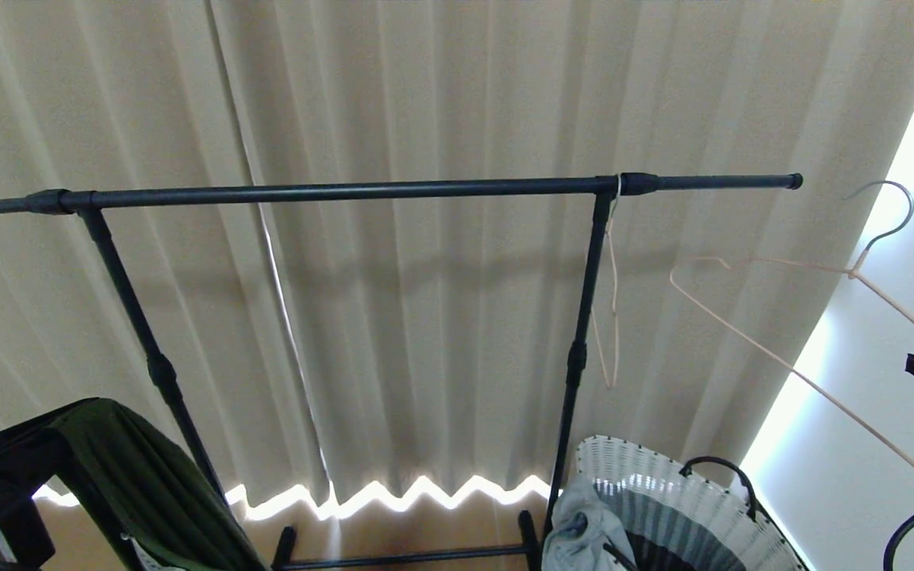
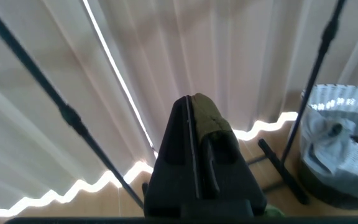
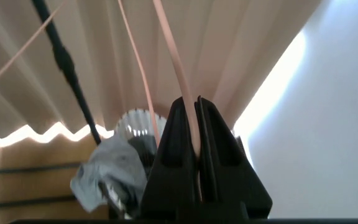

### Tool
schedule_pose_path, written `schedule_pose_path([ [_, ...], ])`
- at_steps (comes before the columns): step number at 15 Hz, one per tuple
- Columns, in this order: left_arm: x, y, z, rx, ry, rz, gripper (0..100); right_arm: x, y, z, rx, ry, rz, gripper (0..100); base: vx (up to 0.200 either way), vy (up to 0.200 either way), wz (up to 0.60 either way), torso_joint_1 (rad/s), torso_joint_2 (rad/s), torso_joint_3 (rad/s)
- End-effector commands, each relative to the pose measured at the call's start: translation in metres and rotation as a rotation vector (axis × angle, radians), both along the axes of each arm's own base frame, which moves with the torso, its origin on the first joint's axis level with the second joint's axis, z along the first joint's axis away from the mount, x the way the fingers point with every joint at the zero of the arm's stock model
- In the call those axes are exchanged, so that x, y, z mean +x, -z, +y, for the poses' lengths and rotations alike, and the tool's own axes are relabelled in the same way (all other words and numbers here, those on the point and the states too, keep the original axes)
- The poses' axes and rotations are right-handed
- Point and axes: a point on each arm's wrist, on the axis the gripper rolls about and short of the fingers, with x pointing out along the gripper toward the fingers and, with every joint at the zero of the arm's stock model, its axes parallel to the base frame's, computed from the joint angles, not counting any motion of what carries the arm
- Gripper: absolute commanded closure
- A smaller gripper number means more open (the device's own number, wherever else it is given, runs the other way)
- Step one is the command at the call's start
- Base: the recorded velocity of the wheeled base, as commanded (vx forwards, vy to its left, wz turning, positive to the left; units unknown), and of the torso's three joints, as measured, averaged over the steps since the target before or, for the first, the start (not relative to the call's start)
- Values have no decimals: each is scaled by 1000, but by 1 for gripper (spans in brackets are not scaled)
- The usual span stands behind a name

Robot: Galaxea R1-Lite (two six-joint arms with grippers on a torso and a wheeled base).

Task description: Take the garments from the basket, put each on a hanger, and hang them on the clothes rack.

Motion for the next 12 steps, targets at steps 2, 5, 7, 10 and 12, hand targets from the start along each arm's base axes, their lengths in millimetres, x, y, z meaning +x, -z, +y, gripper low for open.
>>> schedule_pose_path([
  [2,0,0,0,0,-1,1,100,-1,-1,1,5,-13,-6,100,0,0,0,0,0,0],
  [5,1,0,0,-1,-1,3,100,-2,-3,2,27,-77,-24,100,0,0,0,0,0,0],
  [7,1,0,0,-1,-1,3,100,-8,-9,6,51,-165,-67,100,0,0,0,0,0,0],
  [10,2,1,0,0,-1,9,100,-21,-18,11,97,-257,-129,100,0,0,0,0,0,0],
  [12,2,1,0,0,-1,9,100,-26,-24,15,120,-290,-159,100,0,0,0,0,0,0],
])
